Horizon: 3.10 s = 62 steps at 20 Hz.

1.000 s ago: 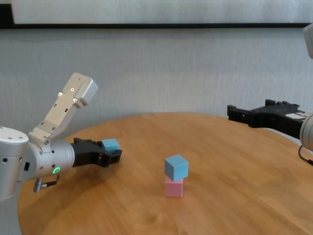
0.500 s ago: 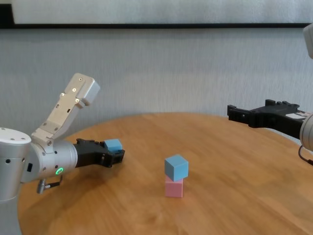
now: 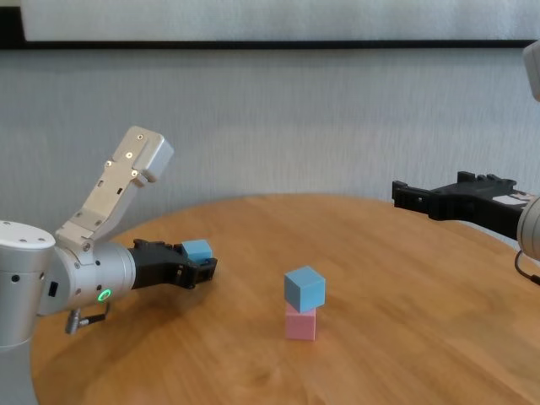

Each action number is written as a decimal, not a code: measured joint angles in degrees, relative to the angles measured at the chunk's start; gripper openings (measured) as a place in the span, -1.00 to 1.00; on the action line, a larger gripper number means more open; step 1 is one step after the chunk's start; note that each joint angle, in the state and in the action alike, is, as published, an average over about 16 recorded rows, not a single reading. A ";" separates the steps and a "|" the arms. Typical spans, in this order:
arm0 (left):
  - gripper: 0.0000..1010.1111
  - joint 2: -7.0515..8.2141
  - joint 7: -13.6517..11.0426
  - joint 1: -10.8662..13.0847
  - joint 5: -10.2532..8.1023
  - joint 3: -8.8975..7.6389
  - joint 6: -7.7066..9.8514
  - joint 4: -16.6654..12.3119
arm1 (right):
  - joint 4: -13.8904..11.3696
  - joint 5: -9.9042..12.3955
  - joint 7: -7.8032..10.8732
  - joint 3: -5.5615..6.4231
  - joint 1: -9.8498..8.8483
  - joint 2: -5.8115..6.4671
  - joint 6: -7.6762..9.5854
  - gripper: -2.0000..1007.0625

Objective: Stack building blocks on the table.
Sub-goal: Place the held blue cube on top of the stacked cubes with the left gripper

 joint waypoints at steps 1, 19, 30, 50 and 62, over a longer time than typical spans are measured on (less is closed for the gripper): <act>0.11 0.08 -0.05 0.30 0.00 -0.03 0.26 -0.64 | 0.00 0.00 0.00 0.00 0.00 0.00 0.00 1.00; 0.11 4.60 -0.93 14.73 0.11 -0.12 12.31 -33.40 | 0.00 0.00 0.00 0.00 0.00 0.00 0.00 1.00; 0.11 5.30 -3.67 19.84 -0.47 3.45 16.78 -45.93 | 0.00 0.00 0.00 0.00 0.00 0.00 0.00 1.00; 0.11 9.52 -4.92 26.85 -2.56 7.10 21.32 -61.85 | 0.00 0.00 0.00 0.00 0.00 0.00 0.00 1.00; 0.11 10.63 -7.89 28.36 -5.66 9.62 21.88 -64.75 | 0.00 0.00 0.00 0.00 0.00 0.00 0.00 1.00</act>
